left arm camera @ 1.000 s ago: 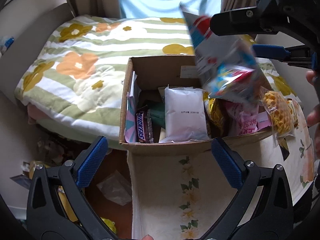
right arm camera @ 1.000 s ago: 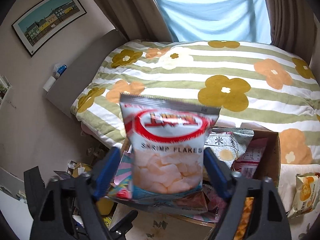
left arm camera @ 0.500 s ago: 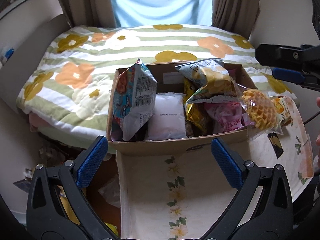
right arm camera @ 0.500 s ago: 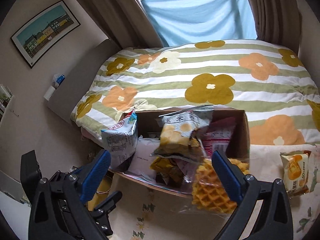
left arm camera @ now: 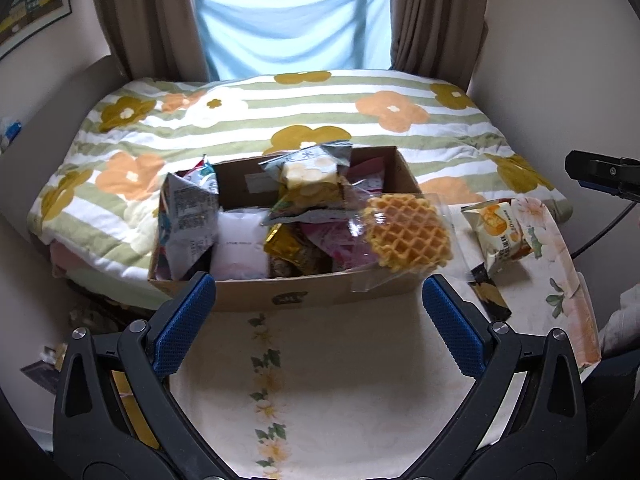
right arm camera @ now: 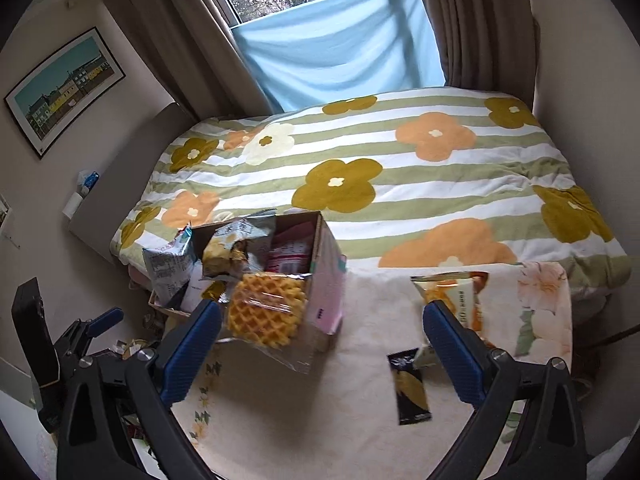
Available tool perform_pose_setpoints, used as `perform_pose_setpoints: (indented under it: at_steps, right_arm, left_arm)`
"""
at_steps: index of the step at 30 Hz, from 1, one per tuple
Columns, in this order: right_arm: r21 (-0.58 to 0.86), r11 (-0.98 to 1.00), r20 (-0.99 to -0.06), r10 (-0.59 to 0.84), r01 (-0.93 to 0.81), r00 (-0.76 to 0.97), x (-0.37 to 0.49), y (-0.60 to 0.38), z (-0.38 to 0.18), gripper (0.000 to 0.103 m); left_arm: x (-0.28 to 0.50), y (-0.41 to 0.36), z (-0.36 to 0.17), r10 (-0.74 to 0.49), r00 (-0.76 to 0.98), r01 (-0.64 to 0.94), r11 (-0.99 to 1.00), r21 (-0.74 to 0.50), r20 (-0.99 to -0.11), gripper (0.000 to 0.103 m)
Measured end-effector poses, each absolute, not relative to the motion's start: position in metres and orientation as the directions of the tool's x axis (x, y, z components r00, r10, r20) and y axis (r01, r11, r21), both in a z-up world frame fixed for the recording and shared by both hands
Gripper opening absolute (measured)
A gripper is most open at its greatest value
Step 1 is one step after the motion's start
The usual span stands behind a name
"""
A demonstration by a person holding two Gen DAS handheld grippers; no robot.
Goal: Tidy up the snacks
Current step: 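Move both grippers back toward the black-and-gold bar and chiffon cake bag, then grasp the black-and-gold bar with the left gripper while the right grasps the chiffon cake bag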
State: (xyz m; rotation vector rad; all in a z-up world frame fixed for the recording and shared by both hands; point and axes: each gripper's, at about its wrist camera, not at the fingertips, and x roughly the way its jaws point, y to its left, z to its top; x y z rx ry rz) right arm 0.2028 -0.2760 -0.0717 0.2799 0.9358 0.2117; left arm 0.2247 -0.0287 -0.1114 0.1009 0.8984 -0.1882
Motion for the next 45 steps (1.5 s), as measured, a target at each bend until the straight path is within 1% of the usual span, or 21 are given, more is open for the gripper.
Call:
perform_pose_setpoints:
  at_steps: [5, 9, 13, 18, 19, 21, 23, 26, 31, 33, 43, 45]
  right_arm:
    - [0.247, 0.967, -0.785, 0.238, -0.063, 0.572, 0.182, -0.316, -0.075, 0.101]
    - [0.221, 0.974, -0.796, 0.211, -0.051, 0.568, 0.176, -0.341, -0.082, 0.101]
    - [0.230, 0.972, -0.806, 0.220, -0.050, 0.549, 0.180, -0.358, -0.098, 0.101]
    - [0.238, 0.970, -0.818, 0.226, -0.046, 0.529, 0.191, -0.372, -0.119, 0.101]
    - [0.238, 0.970, -0.819, 0.227, -0.048, 0.528, 0.192, -0.374, -0.122, 0.101]
    - [0.247, 0.968, -0.820, 0.238, -0.053, 0.520, 0.197, -0.377, -0.131, 0.101]
    - [0.266, 0.962, -0.822, 0.256, -0.056, 0.509, 0.202, -0.380, -0.141, 0.101]
    - [0.275, 0.960, -0.829, 0.265, -0.052, 0.493, 0.210, -0.384, -0.157, 0.101]
    - [0.268, 0.962, -0.838, 0.263, -0.059, 0.477, 0.221, -0.388, -0.182, 0.101]
    - [0.269, 0.961, -0.844, 0.266, -0.062, 0.466, 0.227, -0.389, -0.194, 0.101]
    - [0.301, 0.949, -0.863, 0.313, -0.092, 0.397, 0.252, -0.376, -0.243, 0.101]
    - [0.301, 0.948, -0.864, 0.316, -0.101, 0.392, 0.256, -0.373, -0.248, 0.101]
  left_arm:
    - [0.199, -0.072, -0.121, -0.151, 0.586, 0.223, 0.975, -0.021, -0.796, 0.103]
    - [0.182, -0.109, -0.134, -0.179, 0.576, 0.234, 0.971, -0.049, -0.797, 0.103]
    - [0.173, -0.146, -0.152, -0.202, 0.559, 0.231, 0.969, -0.083, -0.805, 0.103]
    - [0.176, -0.190, -0.190, -0.256, 0.492, 0.224, 0.961, -0.163, -0.832, 0.101]
    - [0.177, -0.198, -0.198, -0.260, 0.477, 0.218, 0.961, -0.173, -0.840, 0.100]
    - [0.183, -0.211, -0.215, -0.263, 0.449, 0.204, 0.961, -0.188, -0.854, 0.093]
    - [0.190, -0.222, -0.233, -0.257, 0.428, 0.190, 0.963, -0.192, -0.866, 0.092]
    - [0.199, -0.236, -0.253, -0.242, 0.423, 0.169, 0.968, -0.186, -0.873, 0.082]
    - [0.212, -0.254, -0.278, -0.209, 0.436, 0.148, 0.976, -0.159, -0.875, 0.080]
    - [0.216, -0.258, -0.285, -0.202, 0.440, 0.142, 0.978, -0.155, -0.875, 0.074]
    - [0.220, -0.268, -0.302, -0.165, 0.465, 0.139, 0.984, -0.112, -0.870, 0.071]
    - [0.219, -0.271, -0.304, -0.159, 0.467, 0.138, 0.985, -0.106, -0.870, 0.067]
